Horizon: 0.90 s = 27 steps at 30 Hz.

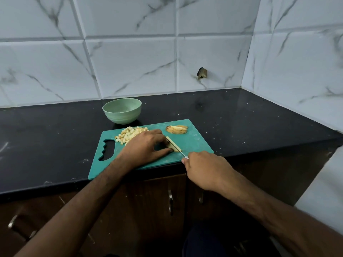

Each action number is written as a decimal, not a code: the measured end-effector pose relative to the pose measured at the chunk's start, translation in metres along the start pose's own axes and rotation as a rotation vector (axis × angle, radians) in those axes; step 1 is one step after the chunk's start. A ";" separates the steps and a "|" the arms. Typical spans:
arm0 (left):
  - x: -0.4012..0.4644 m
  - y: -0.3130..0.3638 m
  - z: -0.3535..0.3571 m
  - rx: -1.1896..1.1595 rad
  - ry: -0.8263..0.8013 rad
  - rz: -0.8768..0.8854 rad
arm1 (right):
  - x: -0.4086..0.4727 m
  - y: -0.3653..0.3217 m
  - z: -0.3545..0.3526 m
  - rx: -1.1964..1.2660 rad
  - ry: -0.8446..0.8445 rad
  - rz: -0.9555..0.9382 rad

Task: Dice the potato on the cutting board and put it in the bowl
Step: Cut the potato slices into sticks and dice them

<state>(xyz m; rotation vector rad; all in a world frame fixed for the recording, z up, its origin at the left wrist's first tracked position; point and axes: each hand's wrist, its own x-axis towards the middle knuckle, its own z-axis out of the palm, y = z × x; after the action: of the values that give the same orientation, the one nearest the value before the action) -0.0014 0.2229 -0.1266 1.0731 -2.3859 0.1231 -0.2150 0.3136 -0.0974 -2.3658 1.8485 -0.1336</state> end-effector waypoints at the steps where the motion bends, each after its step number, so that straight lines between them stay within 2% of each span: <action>1: 0.000 0.000 0.000 0.002 0.004 0.003 | 0.000 0.001 -0.001 0.029 -0.015 0.008; 7: -0.002 0.003 -0.003 0.052 0.146 0.024 | 0.004 0.004 -0.004 0.115 -0.061 0.058; 16: 0.001 0.000 -0.003 0.053 0.071 0.059 | 0.014 0.006 -0.004 0.252 -0.185 0.104; 21: 0.000 -0.002 -0.003 0.003 0.072 0.027 | 0.012 0.003 -0.002 0.139 -0.113 0.088; 27: -0.004 -0.002 -0.006 -0.048 0.129 0.005 | 0.014 0.012 -0.021 0.269 -0.138 0.093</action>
<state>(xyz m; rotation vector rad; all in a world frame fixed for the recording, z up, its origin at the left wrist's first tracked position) 0.0052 0.2256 -0.1234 1.0055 -2.2651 0.1323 -0.2266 0.2956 -0.0790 -2.0534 1.7506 -0.1913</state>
